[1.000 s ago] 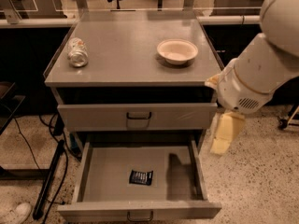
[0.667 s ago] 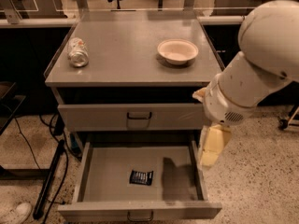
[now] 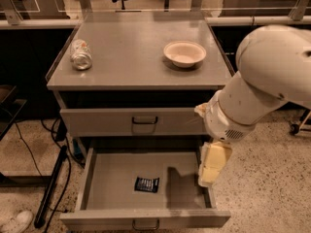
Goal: Pick rxbar blueberry from middle drawer and place on counter
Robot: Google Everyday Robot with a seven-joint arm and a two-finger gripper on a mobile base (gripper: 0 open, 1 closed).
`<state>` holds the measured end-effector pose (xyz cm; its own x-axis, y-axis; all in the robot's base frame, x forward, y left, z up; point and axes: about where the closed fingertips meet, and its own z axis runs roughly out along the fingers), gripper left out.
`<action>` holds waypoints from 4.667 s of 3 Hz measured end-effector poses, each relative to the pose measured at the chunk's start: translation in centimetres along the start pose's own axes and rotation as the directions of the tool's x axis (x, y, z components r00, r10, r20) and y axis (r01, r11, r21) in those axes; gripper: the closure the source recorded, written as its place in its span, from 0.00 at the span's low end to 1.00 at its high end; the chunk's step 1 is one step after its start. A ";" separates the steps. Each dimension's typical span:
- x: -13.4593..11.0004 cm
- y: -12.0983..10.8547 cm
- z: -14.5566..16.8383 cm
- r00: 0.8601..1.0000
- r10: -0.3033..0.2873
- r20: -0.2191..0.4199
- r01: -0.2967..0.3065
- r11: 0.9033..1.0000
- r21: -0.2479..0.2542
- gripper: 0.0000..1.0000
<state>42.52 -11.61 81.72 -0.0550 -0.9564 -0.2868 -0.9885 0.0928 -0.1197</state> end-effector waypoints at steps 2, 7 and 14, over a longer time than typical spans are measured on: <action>-1.8 0.9 8.3 0.998 -0.057 0.011 0.057 0.998 -0.013 0.00; -0.8 -3.7 25.6 0.991 -0.119 0.059 0.120 0.993 -0.019 0.00; -1.1 -4.7 36.8 0.990 0.068 0.122 -0.049 0.988 -0.147 0.00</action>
Offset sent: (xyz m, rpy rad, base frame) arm 0.0114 0.0534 -0.1040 0.0014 -0.0124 0.1027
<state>52.43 -0.78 47.59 -0.1042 -0.9070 -0.4081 -0.9945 0.0982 0.0355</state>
